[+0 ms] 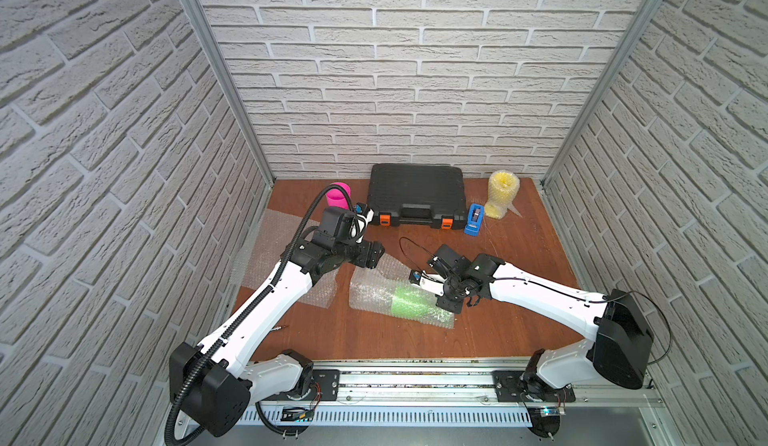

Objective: Wrap wine glasses in bubble wrap
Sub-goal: Adjust the bubble wrap at the center of the board.

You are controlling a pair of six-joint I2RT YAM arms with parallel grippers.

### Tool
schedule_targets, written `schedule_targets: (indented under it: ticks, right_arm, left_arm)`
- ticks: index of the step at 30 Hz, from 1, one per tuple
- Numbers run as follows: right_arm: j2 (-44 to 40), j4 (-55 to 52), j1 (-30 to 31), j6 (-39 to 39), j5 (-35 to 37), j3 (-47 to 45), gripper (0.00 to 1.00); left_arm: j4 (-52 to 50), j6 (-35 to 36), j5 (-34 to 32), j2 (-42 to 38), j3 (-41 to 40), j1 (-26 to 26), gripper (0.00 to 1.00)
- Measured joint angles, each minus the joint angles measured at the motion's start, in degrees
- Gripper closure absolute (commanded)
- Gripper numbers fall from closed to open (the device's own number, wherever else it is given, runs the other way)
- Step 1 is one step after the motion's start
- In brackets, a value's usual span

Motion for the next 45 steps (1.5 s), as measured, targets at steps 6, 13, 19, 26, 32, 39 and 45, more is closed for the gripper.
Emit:
schedule_targets:
  ticks: [6, 13, 19, 26, 32, 39, 45]
  right_arm:
    - [-3.5, 0.94, 0.02, -9.57, 0.0, -1.66, 0.97]
    - [-3.02, 1.22, -1.03, -12.92, -1.81, -2.34, 0.97]
    - [1.31, 0.22, -4.87, -12.46, -6.43, -0.87, 0.97]
    - [3.72, -1.68, -11.02, -10.32, -14.23, 2.89, 0.97]
    - [6.16, -3.58, -14.25, -8.7, -20.02, 4.7, 0.97]
    - [9.94, -5.42, -15.8, -7.85, -24.09, 6.21, 0.97]
    - [11.19, -6.23, -16.59, -7.48, -25.42, 6.95, 0.97]
  left_arm:
    - [0.59, 18.29, 8.28, 2.23, -4.35, -0.02, 0.02]
    - [-1.46, 33.81, 19.67, 6.82, -4.33, -0.04, 0.02]
    - [-5.25, 40.7, 25.16, 8.46, -4.33, -0.02, 0.03]
    - [-8.79, 44.63, 25.64, 10.82, -4.35, -1.75, 0.05]
    - [-8.15, 45.55, 21.55, 11.34, -4.98, -5.2, 0.08]
    - [-6.23, 47.25, 11.98, 11.37, -8.24, -9.81, 0.19]
    - [-3.96, 48.94, 5.09, 11.26, -9.4, -12.04, 0.35]
